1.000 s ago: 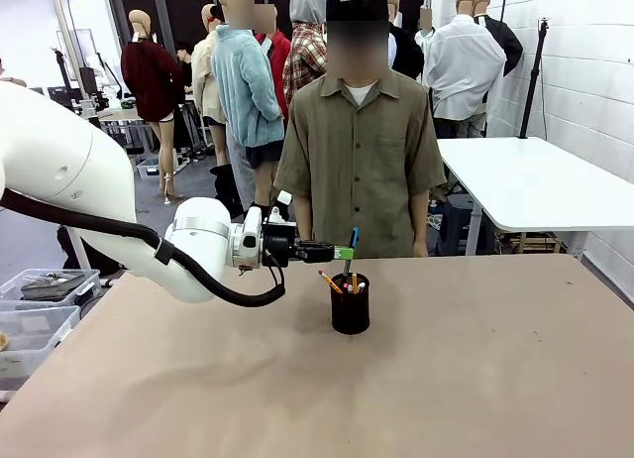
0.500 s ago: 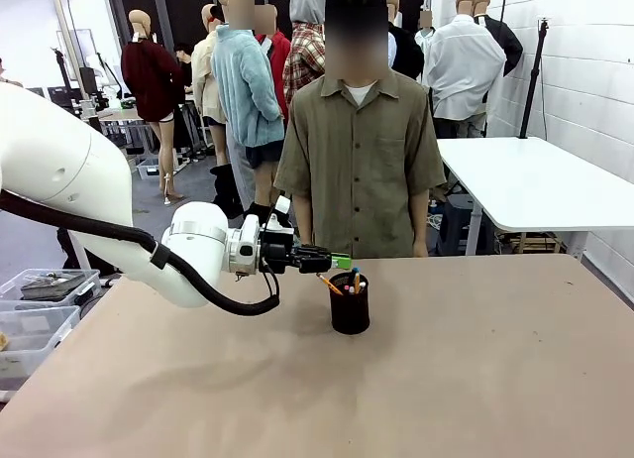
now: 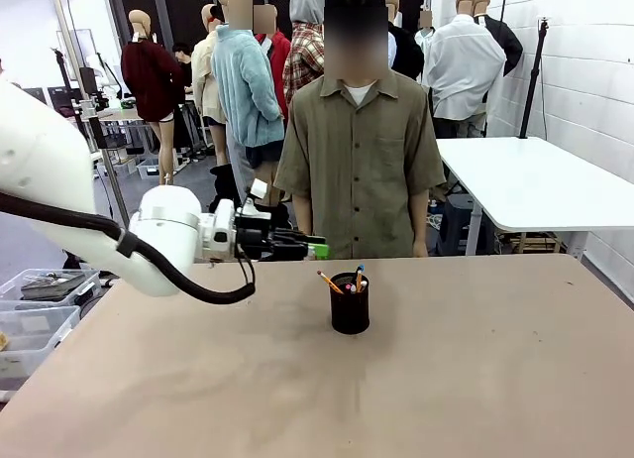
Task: Place the pens into the pen holder.
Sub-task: Pick up a writing instrument from the table and place it into the Pen holder.
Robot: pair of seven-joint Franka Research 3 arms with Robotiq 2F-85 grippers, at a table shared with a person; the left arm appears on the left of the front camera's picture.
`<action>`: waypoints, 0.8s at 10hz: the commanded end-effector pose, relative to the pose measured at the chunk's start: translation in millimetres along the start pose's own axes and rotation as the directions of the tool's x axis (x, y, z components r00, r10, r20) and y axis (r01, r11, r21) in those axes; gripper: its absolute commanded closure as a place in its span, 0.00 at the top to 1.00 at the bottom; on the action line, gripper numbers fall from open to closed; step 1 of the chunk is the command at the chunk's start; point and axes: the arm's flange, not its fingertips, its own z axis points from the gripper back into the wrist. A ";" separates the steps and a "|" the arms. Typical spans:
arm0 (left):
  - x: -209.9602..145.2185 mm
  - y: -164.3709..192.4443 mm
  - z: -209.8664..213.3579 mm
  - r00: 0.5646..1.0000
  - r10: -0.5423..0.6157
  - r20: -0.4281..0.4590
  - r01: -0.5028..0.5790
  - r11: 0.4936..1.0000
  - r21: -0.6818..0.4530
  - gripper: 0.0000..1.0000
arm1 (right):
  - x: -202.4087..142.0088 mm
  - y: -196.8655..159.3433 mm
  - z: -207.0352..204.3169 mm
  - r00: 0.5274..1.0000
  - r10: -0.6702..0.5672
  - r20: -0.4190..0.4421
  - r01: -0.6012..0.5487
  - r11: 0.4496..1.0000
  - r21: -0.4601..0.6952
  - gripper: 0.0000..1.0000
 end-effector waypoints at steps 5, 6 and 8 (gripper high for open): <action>14.7 -60.1 138.2 0.877 0.305 -0.370 -0.125 0.890 0.438 0.57 | -0.1 0.4 -1.7 1.000 0.006 -0.009 -0.006 1.000 -0.009 0.54; 5.4 -72.2 158.9 0.850 0.371 -0.375 -0.146 0.848 0.509 0.57 | -0.1 0.4 -1.7 1.000 0.006 -0.009 -0.006 1.000 -0.009 0.54; -10.8 -85.6 192.6 0.786 0.503 -0.358 -0.185 0.745 0.641 0.57 | -0.1 0.4 -1.7 1.000 0.006 -0.009 -0.006 1.000 -0.009 0.54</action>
